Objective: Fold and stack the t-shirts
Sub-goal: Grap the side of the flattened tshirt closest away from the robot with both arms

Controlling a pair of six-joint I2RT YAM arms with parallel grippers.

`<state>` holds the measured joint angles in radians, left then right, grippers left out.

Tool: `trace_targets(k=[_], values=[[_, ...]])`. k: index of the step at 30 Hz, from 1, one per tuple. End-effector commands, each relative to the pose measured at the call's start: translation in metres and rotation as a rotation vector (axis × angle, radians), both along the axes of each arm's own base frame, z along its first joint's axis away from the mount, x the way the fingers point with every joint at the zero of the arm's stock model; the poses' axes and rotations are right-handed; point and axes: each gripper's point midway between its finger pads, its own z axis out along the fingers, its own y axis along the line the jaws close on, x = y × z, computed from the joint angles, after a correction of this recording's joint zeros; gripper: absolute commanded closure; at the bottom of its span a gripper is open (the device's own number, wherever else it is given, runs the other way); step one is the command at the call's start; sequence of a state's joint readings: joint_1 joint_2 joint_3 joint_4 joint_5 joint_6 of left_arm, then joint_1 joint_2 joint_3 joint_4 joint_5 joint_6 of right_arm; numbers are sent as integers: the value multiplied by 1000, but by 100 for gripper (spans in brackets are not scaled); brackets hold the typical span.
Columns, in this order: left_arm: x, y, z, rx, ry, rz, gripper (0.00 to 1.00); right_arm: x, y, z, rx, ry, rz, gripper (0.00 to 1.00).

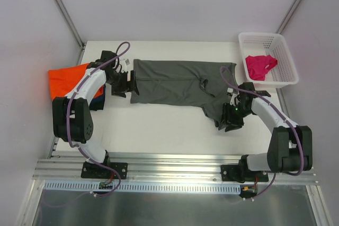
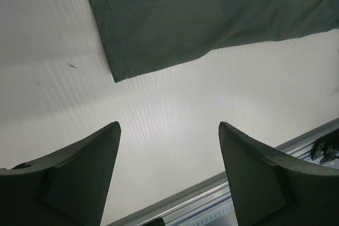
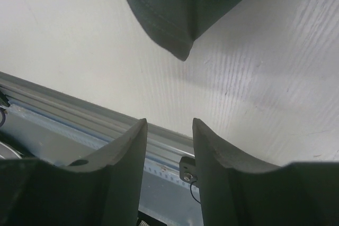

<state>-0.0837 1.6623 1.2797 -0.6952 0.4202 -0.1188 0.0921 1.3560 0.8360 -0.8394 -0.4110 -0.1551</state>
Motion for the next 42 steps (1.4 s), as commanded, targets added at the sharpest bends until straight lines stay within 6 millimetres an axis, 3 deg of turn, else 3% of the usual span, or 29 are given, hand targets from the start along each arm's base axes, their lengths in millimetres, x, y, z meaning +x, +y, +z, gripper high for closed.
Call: trace_targets(k=[1, 10, 15, 28, 42], values=[[8, -2, 22, -26, -58, -1, 24, 20, -2, -4, -37, -35, -12, 57], [8, 2, 16, -24, -37, 11, 23, 51, -3, -10, -64, -53, 2, 68], [13, 3, 13, -41, -24, 19, 23, 60, 1, -12, -71, -49, 18, 69], [24, 8, 9, -68, -3, 49, 23, 42, 10, -20, -83, -3, 74, 70], [21, 7, 9, -78, 9, 57, 22, 29, 3, -32, -112, 22, 85, 71]])
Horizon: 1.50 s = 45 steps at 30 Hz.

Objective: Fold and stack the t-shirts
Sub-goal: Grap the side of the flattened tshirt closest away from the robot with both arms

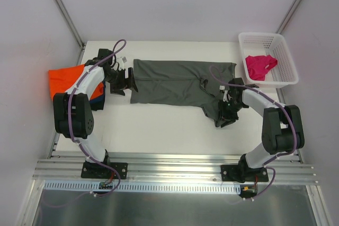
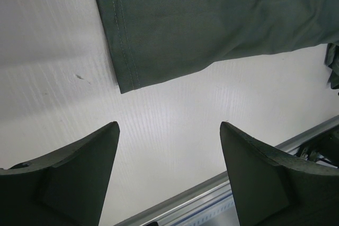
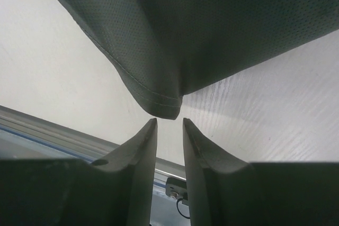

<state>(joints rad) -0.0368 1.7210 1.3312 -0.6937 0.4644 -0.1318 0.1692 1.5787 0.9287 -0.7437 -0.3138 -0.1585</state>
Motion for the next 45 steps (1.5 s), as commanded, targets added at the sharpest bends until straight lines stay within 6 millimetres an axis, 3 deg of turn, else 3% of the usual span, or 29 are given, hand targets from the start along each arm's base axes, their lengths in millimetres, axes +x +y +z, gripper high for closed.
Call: trace_targets(k=[1, 5, 9, 16, 26, 35, 40, 41, 42, 44, 45], values=[[5, -1, 9, -32, -5, 17, 22, -5, -2, -2, -14, 0, 17, 73], [4, -1, 10, -33, -7, 16, 22, -2, -2, -2, -13, -7, 19, 91], [3, -2, 10, -38, -6, 15, 22, 1, -3, -2, -18, -17, 20, 99], [-2, -1, 9, -36, -3, 10, 22, 11, -8, 10, -40, -64, 7, 99], [-15, -5, -2, -59, 45, 19, 22, 53, -10, 48, -34, -210, -25, 100], [-34, -4, -23, -54, 129, 53, 22, 50, -14, 46, -47, -223, -28, 100], [-30, 1, -30, -54, 151, 75, 36, 54, -16, 48, -44, -235, -34, 99], [-29, 2, -33, -57, 162, 79, 55, 56, -17, 49, -46, -238, -37, 100], [-27, 2, -35, -56, 163, 76, 61, 57, -17, 49, -44, -241, -37, 99], [-21, 7, -37, -66, 164, 92, 62, 58, -17, 51, -42, -245, -40, 100], [-20, 8, -42, -66, 179, 95, 57, 59, -17, 51, -42, -247, -42, 99]])
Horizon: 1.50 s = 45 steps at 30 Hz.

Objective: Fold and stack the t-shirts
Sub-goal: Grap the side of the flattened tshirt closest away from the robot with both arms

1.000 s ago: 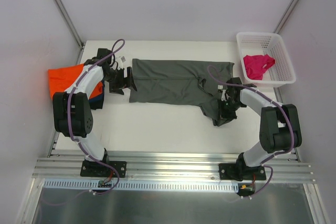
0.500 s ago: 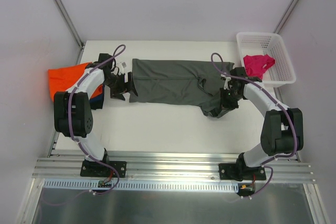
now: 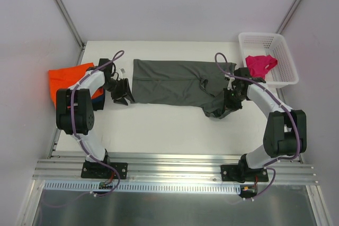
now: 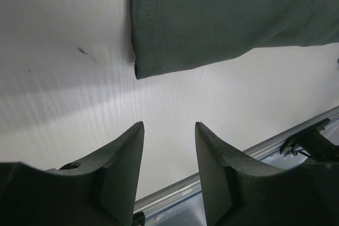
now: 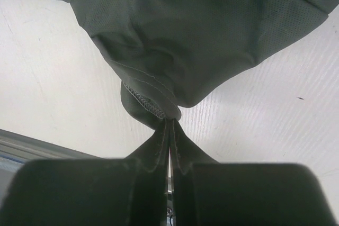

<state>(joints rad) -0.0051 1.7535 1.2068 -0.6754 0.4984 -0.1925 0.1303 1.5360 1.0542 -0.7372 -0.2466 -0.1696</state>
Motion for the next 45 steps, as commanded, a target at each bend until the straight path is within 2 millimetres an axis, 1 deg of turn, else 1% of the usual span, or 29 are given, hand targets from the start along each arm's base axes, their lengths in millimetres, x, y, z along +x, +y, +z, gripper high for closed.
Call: trace_targets(k=[1, 3, 4, 5, 6, 7, 9, 10, 12, 14, 18, 22, 23, 24, 26, 27, 32, 37, 42, 43, 44, 45], values=[[13, 5, -2, -15, 8, 28, 56, 9, -3, 15, -1, -59, -3, 99], [18, 4, -9, -23, 25, 25, 55, 9, -3, 15, -1, -59, -3, 99], [24, 5, -8, -23, 13, 23, 55, 9, -3, 15, 0, -61, -3, 100], [27, 5, -10, -21, 17, 25, 54, 10, -4, 15, -1, -61, -5, 99], [29, 5, -15, -22, 30, 25, 54, 9, -5, 15, -1, -60, -8, 99], [35, 5, -14, -23, 20, 22, 54, 9, -6, 15, -1, -61, -9, 99], [39, 5, -20, -22, 34, 23, 54, 9, -6, 15, -2, -60, -11, 99], [44, 5, -19, -26, 27, 23, 55, 8, -7, 15, 0, -61, -12, 99], [46, 4, -26, -36, 47, 21, 55, 8, -8, 15, -2, -62, -17, 99], [47, 2, -27, -44, 49, 17, 56, 8, -10, 14, -4, -60, -22, 99], [43, 1, -32, -49, 67, 16, 59, 9, -12, 14, -6, -59, -29, 100], [35, -1, -33, -59, 83, 16, 74, 12, -13, 13, -8, -60, -31, 99], [34, 0, -32, -59, 83, 17, 79, 13, -12, 13, -7, -60, -27, 99], [34, 0, -30, -57, 77, 17, 89, 13, -13, 13, -8, -60, -28, 99], [30, -1, -29, -59, 83, 20, 97, 16, -13, 14, -5, -63, -28, 99], [30, 0, -26, -58, 74, 23, 100, 17, -13, 14, -5, -65, -29, 99], [25, -1, -23, -64, 73, 19, 100, 25, -11, 17, -2, -78, -27, 99], [26, -1, -12, -70, 46, 16, 100, 30, -12, 25, 0, -102, -33, 100], [26, -1, -5, -80, 29, 12, 100, 30, -11, 31, 12, -120, -36, 100], [26, -1, -5, -79, 31, 18, 99, 30, -11, 31, 12, -119, -38, 99], [26, 0, -6, -73, 35, 19, 87, 29, -11, 30, 13, -118, -39, 99], [25, 0, -6, -71, 34, 18, 85, 27, -11, 29, 13, -116, -39, 100]])
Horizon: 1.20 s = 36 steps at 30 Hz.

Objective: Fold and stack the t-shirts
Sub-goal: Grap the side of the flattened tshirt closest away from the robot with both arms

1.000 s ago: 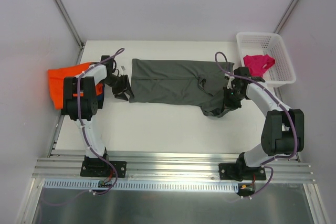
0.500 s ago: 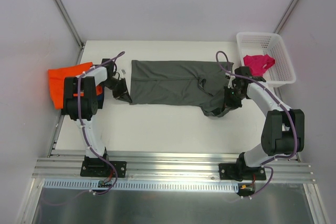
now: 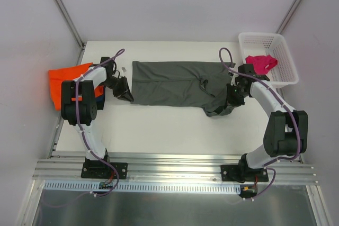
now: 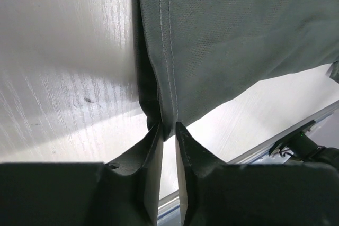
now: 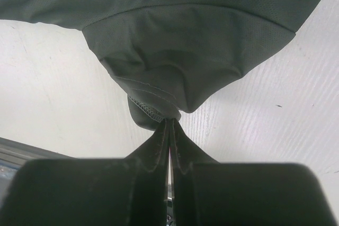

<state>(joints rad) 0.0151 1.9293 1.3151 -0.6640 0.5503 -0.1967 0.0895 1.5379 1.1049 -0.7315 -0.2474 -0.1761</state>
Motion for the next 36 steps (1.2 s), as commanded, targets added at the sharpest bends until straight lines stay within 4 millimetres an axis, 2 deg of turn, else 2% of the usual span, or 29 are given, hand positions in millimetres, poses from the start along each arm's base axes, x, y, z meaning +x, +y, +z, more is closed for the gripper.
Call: trace_targets(k=[1, 3, 5, 16, 19, 20, 21, 31, 36], values=[[-6, 2, 16, -17, -18, 4, 84, 7, -2, 16, 6, -62, -3, 99], [-9, 1, 15, -18, -11, 4, 77, 6, -1, 15, 7, -60, -3, 99], [-14, 1, 12, -18, 3, 5, 76, 6, -1, 15, 8, -63, -2, 100], [-23, -2, 5, -34, 41, 9, 79, -2, -4, 12, 5, -64, -9, 100], [-20, -2, 9, -36, 28, 6, 88, -4, -6, 11, 6, -64, -13, 100], [-19, -2, 9, -32, 24, 7, 97, -3, -6, 11, 6, -66, -17, 100], [-17, -2, 11, -32, 14, 4, 100, -2, -7, 13, 4, -71, -17, 99], [-4, 2, 26, -19, -49, -3, 100, 26, -12, 33, 4, -139, -35, 99], [9, 5, 42, -5, -111, -13, 100, 38, -14, 39, 0, -160, -42, 100]])
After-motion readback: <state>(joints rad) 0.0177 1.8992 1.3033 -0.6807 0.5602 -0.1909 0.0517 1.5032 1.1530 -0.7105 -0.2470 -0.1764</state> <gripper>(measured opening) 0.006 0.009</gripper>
